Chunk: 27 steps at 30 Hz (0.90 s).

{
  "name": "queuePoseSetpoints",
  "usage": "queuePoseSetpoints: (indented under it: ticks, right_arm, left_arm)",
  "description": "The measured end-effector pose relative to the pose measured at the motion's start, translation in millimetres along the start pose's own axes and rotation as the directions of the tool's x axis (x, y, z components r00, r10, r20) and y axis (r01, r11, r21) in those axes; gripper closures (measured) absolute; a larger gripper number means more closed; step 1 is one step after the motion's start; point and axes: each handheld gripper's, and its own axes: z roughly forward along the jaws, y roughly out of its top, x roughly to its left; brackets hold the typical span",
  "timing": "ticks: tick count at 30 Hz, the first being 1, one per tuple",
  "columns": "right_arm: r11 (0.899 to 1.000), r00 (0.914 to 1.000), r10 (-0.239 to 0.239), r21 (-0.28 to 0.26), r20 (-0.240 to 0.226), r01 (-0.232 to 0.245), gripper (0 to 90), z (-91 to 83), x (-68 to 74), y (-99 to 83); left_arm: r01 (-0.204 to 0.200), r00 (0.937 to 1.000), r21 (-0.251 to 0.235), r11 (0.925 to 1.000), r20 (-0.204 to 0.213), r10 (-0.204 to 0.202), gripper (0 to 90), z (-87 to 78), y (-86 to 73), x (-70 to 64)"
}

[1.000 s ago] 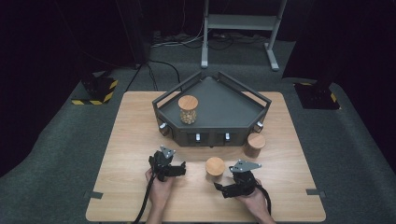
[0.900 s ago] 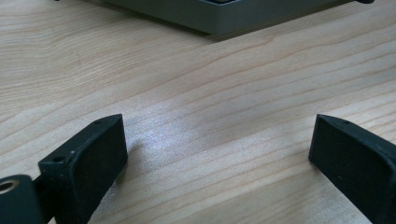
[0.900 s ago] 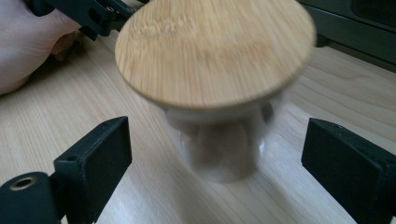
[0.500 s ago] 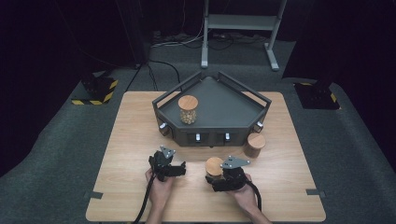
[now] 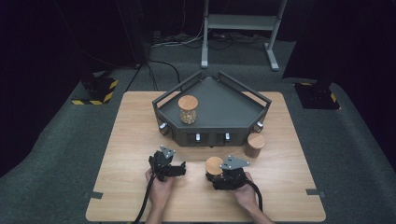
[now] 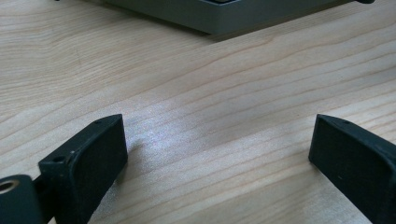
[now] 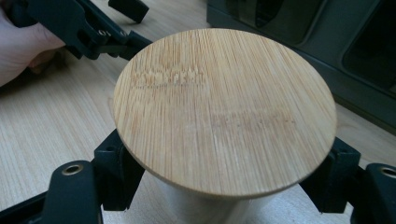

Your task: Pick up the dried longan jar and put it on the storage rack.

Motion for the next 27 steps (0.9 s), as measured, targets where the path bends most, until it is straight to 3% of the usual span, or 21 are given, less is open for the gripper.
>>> queuePoseSetpoints:
  ticks: [11,16,27]
  right_arm:
    - [0.998,0.9981,0.060,-0.031,0.013,-0.060,25.5,-17.3,-12.8,11.5]
    - [0.998,0.9982,0.051,-0.038,0.030,-0.050,25.5,-27.5,-15.6,19.5]
    - [0.993,0.9960,0.084,-0.088,0.032,-0.080,25.5,-41.4,-23.9,34.5]
  left_arm:
    - [0.000,1.0000,0.000,1.0000,0.000,0.000,4.3,0.0,0.0,0.0]
    - [0.000,1.0000,0.000,1.0000,0.000,0.000,4.3,0.0,0.1,0.0]
    - [0.000,1.0000,0.000,1.0000,0.000,0.000,4.3,-0.1,0.1,0.1]
